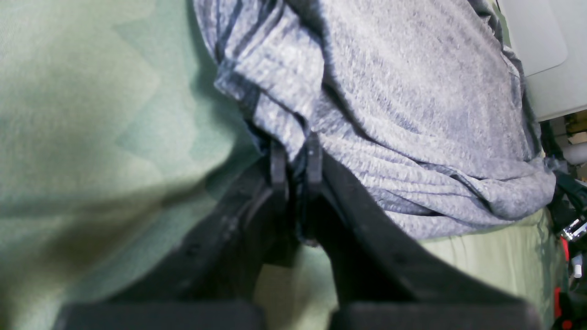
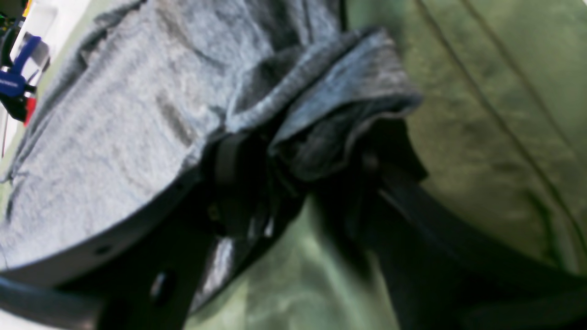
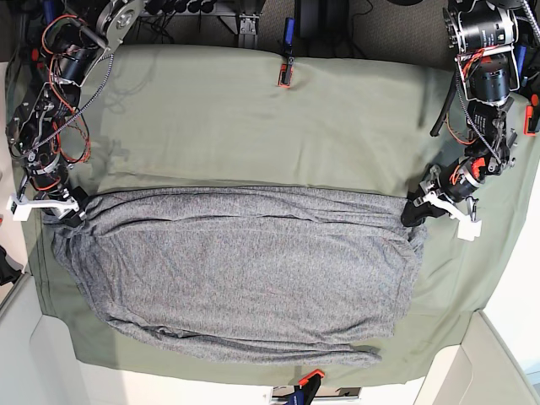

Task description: Fold the T-shirt properly

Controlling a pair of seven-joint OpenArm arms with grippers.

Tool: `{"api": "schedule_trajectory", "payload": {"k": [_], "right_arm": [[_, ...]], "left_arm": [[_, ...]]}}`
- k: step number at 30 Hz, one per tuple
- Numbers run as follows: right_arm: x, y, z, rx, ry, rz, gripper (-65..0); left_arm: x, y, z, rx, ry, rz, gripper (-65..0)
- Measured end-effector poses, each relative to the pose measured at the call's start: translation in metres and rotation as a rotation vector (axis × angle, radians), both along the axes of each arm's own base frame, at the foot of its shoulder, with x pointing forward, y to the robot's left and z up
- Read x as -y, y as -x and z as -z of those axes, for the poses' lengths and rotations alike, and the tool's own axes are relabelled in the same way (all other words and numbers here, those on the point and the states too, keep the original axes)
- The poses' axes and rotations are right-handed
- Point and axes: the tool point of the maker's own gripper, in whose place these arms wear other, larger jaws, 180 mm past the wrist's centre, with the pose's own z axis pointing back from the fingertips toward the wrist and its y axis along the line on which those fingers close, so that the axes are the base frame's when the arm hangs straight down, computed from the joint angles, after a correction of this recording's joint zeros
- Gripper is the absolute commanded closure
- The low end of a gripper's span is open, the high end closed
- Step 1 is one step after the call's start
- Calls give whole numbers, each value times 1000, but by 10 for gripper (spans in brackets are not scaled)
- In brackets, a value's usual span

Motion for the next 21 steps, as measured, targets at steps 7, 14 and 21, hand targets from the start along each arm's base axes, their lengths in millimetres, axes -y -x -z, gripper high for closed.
{"api": "schedule_trajectory", "payload": {"k": [7,14,21], "right_arm": [[1,1,2,13,51,-40,0],[-4,5,-7,6,3,-115,0],[-8,27,-23,-3,20,-174,0]], "left_arm": [[-16,1,-7,0,-47,7,0],[-38,3,-31,7,-105,38,0],[-47,29,-50,11,-149,100,0]]}}
